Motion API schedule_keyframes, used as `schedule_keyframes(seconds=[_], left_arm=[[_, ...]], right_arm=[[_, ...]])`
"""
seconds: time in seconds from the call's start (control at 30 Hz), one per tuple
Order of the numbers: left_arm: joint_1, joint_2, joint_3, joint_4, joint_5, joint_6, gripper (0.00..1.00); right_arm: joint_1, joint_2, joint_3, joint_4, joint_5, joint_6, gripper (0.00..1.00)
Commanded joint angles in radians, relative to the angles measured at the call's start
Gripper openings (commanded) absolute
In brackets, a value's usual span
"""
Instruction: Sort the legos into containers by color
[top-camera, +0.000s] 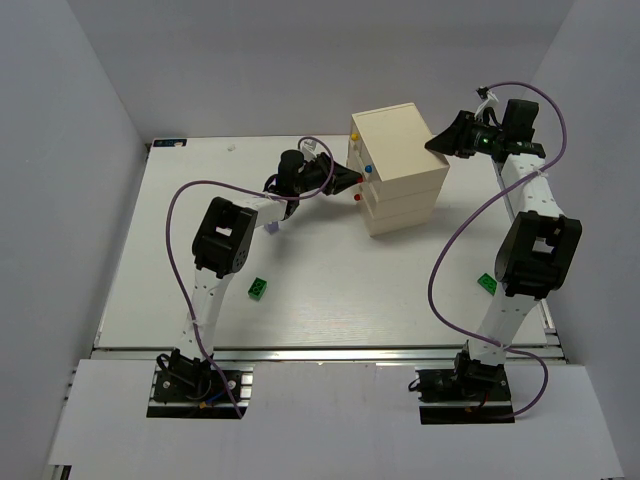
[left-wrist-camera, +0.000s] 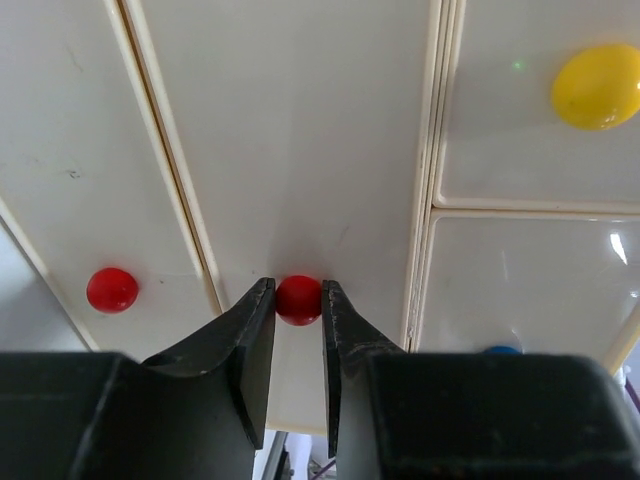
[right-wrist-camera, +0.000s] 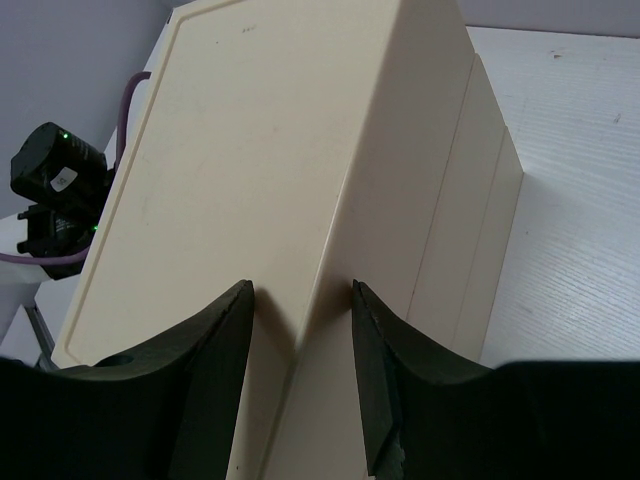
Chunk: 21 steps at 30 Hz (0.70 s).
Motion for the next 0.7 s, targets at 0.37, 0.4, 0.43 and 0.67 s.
schedule_keyframes(seconds=[0.37,0.4,0.43,0.67], left_arm=[[-0.042,-0.039,-0.025,-0.098,0.002,-0.009,0.14],[-0.030,-0.045,-0.030,-0.098,0.005,-0.008,0.13],[-0.029,-0.053,-0.036,-0.097,0.006,-0.009,0.13],[-0.011,-0.073,-0.025,-0.135,0.022,0.023,0.12]], right_arm=[[0.020,0.043,-0.035,-0.095,0.023,-0.010,0.46],[0.019,0.047,-0.035,-0.097,0.030,-0.010,0.46],[0.022,0.048,-0.032,-0.100,0.035,-0.013,0.46],[0.019,0.068,-0.011,-0.124,0.061,-0.017,0.45]])
